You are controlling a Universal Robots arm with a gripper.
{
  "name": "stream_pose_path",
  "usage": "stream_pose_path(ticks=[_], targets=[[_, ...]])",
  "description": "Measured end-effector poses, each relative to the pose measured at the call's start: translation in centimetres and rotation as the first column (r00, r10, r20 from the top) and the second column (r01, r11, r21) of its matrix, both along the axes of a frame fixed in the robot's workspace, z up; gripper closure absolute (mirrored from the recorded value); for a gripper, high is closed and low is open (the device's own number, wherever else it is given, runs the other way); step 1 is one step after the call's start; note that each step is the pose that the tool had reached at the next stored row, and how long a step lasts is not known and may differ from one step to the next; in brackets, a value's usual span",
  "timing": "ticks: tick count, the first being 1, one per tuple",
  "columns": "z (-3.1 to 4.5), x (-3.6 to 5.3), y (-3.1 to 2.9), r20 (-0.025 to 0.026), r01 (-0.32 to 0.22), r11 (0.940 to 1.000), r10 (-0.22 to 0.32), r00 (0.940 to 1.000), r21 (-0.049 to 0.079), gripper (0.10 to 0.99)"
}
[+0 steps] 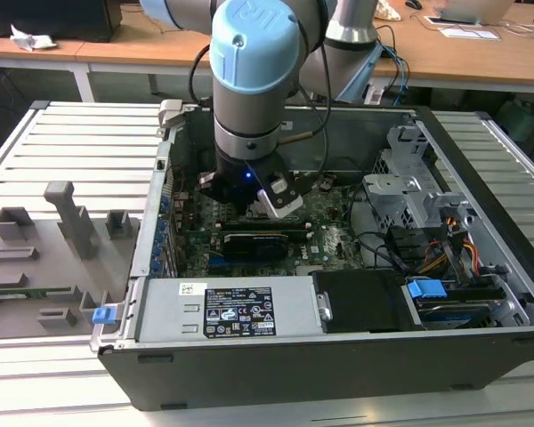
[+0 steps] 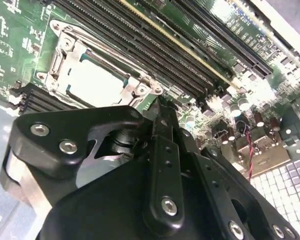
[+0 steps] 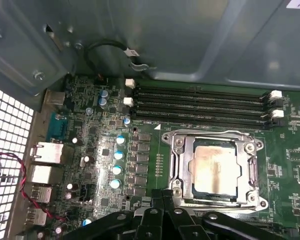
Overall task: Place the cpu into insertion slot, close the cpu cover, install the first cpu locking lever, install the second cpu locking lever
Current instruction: 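Install the second cpu locking lever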
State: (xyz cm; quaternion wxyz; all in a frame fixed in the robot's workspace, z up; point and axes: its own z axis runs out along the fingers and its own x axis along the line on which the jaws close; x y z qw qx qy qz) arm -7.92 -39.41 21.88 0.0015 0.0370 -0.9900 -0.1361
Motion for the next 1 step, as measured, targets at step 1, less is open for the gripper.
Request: stream_pose_path(ticks=[1], targets=[[0.00, 0.00, 0.00, 0.0000, 0.000, 1.0000, 0.000, 1.0000, 0.000, 0.980]])
